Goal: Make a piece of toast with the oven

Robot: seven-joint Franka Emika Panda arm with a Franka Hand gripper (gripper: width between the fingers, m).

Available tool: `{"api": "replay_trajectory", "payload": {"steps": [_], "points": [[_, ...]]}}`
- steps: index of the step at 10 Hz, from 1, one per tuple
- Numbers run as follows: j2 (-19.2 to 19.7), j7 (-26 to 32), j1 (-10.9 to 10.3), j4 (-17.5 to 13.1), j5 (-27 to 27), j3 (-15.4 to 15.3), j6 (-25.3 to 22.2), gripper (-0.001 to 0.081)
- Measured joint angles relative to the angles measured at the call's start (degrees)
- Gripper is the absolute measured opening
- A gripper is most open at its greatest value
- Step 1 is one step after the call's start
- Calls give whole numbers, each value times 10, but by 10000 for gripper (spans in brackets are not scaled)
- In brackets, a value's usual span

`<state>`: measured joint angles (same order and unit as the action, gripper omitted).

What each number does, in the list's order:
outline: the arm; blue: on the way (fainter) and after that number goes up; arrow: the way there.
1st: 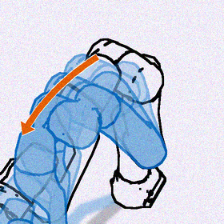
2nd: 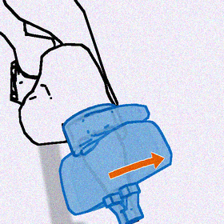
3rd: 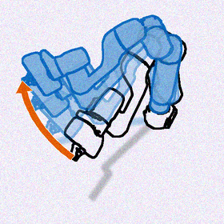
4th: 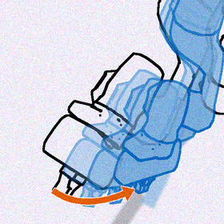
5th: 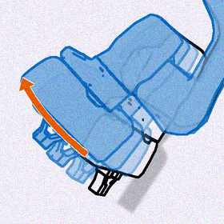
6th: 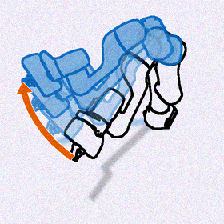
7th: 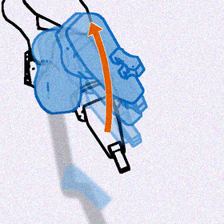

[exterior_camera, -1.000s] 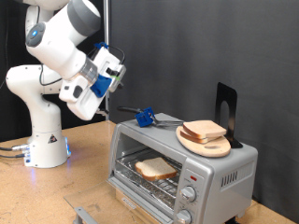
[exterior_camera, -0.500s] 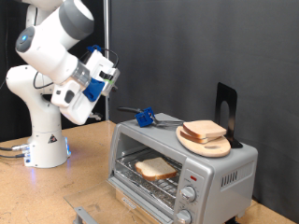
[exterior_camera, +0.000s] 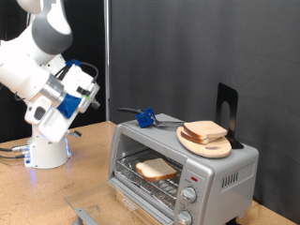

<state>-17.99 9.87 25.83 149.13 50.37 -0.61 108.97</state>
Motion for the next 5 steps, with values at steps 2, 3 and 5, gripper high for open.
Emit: {"api": "replay_trajectory", "payload": {"steps": [2, 3, 5], "points": [[41, 22, 12, -13, -9, 10, 25, 808], [64, 29, 17, -23, -13, 15, 32, 808], [87, 34, 20, -38, -14, 15, 32, 808]]}}
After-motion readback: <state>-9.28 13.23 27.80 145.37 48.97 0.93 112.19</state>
